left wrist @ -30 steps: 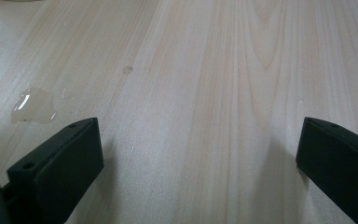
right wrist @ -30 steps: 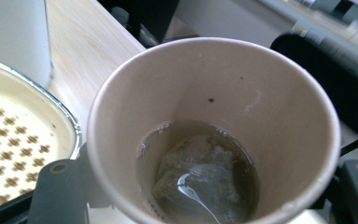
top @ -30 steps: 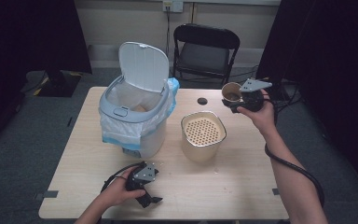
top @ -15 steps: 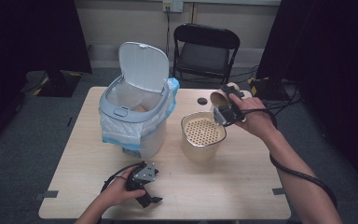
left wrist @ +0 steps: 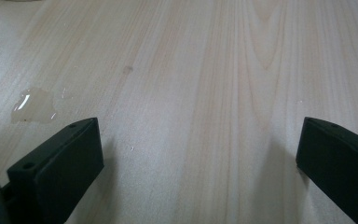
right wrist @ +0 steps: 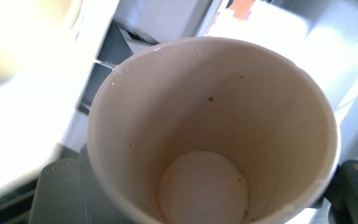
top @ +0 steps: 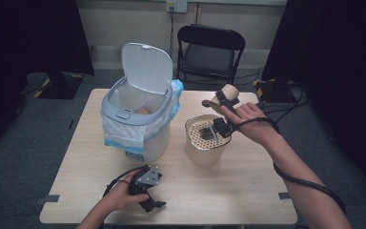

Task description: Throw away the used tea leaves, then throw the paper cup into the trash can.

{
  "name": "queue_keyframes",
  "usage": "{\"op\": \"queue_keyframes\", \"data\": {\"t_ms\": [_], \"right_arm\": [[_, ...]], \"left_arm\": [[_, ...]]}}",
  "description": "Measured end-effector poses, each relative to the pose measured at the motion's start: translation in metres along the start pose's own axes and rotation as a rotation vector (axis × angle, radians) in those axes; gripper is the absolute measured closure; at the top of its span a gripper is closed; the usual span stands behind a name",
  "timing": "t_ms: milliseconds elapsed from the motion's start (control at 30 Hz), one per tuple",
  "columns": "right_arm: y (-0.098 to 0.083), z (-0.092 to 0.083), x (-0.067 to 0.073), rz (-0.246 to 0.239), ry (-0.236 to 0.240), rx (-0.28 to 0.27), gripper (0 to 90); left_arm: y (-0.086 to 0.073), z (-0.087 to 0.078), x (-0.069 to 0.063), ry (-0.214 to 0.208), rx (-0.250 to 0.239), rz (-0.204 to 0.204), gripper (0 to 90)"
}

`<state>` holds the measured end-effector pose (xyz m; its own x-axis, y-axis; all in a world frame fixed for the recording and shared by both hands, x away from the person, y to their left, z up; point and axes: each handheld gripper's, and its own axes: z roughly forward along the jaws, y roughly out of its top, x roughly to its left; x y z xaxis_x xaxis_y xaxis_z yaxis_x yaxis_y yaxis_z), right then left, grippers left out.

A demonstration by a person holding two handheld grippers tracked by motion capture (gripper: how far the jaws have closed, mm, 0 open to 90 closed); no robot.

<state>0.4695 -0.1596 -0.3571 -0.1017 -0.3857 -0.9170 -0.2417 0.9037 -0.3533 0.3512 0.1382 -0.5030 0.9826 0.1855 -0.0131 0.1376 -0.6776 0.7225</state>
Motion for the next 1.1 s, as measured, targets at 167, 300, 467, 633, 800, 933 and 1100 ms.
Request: {"op": "queue_keyframes", "data": {"t_ms": [167, 300, 467, 633, 800, 933, 1100], "right_arm": [[-0.026, 0.006, -0.017, 0.509, 0.227, -0.07, 27.0], [-0.038, 0.01, -0.02, 0.743, 0.358, -0.126, 26.9], [-0.049, 0.016, -0.021, 0.963, 0.477, -0.179, 26.9], [-0.059, 0.021, -0.02, 1.183, 0.575, -0.223, 26.9], [-0.061, 0.022, -0.023, 1.239, 0.593, -0.214, 26.5], [-0.061, 0.023, -0.024, 1.258, 0.612, -0.225, 26.4], [-0.062, 0.024, -0.026, 1.319, 0.632, -0.242, 26.4]], "left_arm": [[0.0, 0.0, 0.0, 0.0, 0.0, 0.0, 0.0], [0.0, 0.0, 0.0, 0.0, 0.0, 0.0, 0.0], [0.0, 0.0, 0.0, 0.0, 0.0, 0.0, 0.0], [0.0, 0.0, 0.0, 0.0, 0.003, 0.001, 0.0], [0.0, 0.0, 0.0, 0.0, 0.003, 0.001, 0.0], [0.0, -0.001, 0.001, 0.012, 0.005, 0.011, 0.0], [0.0, -0.001, 0.0, 0.012, 0.002, 0.011, 0.0]]}}
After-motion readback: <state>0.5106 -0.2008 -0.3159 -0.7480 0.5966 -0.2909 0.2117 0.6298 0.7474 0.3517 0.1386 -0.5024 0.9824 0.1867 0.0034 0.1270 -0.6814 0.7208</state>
